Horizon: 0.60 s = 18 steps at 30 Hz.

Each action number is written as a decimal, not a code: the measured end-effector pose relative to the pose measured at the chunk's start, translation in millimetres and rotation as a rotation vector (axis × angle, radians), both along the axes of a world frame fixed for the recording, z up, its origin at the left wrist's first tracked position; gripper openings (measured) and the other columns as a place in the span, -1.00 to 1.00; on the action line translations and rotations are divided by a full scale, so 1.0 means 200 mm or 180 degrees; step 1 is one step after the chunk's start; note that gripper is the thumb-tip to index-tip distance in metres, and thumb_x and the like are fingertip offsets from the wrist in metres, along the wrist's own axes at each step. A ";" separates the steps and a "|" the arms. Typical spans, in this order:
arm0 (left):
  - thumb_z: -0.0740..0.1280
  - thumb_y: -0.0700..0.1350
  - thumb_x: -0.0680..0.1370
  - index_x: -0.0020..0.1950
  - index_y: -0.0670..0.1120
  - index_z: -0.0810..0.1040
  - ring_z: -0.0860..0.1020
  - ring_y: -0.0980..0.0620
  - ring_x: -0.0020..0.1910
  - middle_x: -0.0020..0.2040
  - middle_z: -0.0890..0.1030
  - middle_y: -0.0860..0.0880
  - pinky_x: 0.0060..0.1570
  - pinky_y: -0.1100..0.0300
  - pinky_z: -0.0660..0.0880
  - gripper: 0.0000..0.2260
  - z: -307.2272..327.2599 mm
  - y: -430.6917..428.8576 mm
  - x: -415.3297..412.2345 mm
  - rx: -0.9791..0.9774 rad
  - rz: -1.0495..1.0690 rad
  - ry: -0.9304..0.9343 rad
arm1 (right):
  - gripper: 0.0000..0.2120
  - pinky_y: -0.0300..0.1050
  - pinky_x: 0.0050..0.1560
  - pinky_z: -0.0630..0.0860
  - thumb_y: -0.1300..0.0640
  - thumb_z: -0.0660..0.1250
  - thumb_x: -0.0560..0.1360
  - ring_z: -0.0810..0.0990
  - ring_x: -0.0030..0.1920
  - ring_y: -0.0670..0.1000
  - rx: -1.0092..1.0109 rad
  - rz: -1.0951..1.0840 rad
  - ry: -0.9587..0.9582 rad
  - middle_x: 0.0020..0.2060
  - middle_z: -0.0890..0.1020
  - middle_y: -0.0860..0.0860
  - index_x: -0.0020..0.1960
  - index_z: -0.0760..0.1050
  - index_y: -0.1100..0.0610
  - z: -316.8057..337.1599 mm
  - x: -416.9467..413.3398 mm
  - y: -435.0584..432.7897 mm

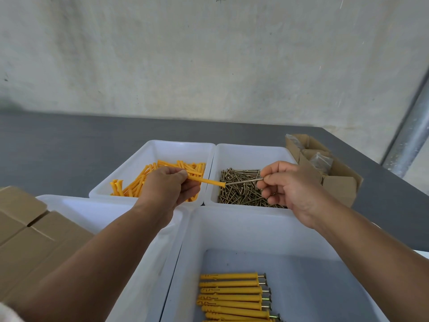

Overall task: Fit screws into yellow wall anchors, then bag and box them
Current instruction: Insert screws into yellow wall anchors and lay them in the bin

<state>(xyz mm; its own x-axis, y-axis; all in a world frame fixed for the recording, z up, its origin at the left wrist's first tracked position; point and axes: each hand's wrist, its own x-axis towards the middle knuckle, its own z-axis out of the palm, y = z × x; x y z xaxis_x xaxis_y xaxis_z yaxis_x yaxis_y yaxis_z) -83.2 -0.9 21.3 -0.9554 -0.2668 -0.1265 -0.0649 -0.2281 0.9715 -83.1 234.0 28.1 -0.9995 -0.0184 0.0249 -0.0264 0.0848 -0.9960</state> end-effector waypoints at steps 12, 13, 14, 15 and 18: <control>0.25 -0.27 0.63 -0.07 -0.24 0.53 0.67 0.04 -0.36 -0.36 0.67 -0.11 -0.38 0.23 0.59 -0.89 0.00 0.01 0.00 0.0216 -0.0117 0.0109 | -0.83 -0.22 -0.47 0.49 0.39 0.24 0.52 0.61 -0.40 -0.02 -0.0001 0.0090 -0.0014 -0.27 0.71 0.11 -0.06 0.56 0.20 0.01 0.01 -0.02; 0.25 -0.27 0.63 -0.07 -0.24 0.53 0.67 0.04 -0.35 -0.37 0.67 -0.11 -0.37 0.23 0.59 -0.88 0.00 0.01 0.00 0.0227 -0.0144 0.0113 | -0.84 -0.21 -0.47 0.50 0.38 0.24 0.53 0.61 -0.40 -0.02 0.0017 0.0114 -0.0020 -0.27 0.71 0.11 -0.05 0.56 0.20 0.02 0.01 -0.02; 0.25 -0.27 0.63 -0.08 -0.24 0.52 0.68 0.04 -0.35 -0.37 0.67 -0.11 -0.37 0.22 0.59 -0.89 -0.01 0.01 0.00 0.0232 -0.0171 0.0114 | -0.84 -0.21 -0.46 0.50 0.38 0.24 0.53 0.61 -0.40 -0.02 0.0053 0.0143 -0.0025 -0.26 0.71 0.11 -0.04 0.56 0.20 0.02 0.01 -0.02; 0.26 -0.27 0.62 -0.08 -0.24 0.52 0.68 0.03 -0.34 -0.36 0.67 -0.11 -0.36 0.22 0.59 -0.89 -0.01 0.02 0.01 0.0232 -0.0203 0.0118 | -0.84 -0.20 -0.45 0.51 0.38 0.24 0.53 0.61 -0.40 -0.02 0.0112 0.0182 -0.0030 -0.26 0.71 0.11 -0.03 0.56 0.20 0.02 0.01 -0.02; 0.27 -0.27 0.62 -0.05 -0.26 0.53 0.68 0.03 -0.33 -0.33 0.67 -0.13 -0.34 0.23 0.59 -0.90 -0.01 0.02 0.02 0.0186 -0.0345 0.0160 | -0.84 -0.19 -0.42 0.51 0.35 0.24 0.54 0.62 -0.38 -0.01 0.0341 0.0390 -0.0069 -0.22 0.72 0.13 0.02 0.56 0.18 0.04 0.03 -0.03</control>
<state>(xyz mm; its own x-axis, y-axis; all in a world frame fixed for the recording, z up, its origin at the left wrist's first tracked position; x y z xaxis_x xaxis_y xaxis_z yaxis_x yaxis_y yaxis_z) -80.1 3.6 20.0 -0.9837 -0.1554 -0.0901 -0.0438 -0.2787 0.9594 -77.6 228.2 35.1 -0.9899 -0.1415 -0.0053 -0.0217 0.1881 -0.9819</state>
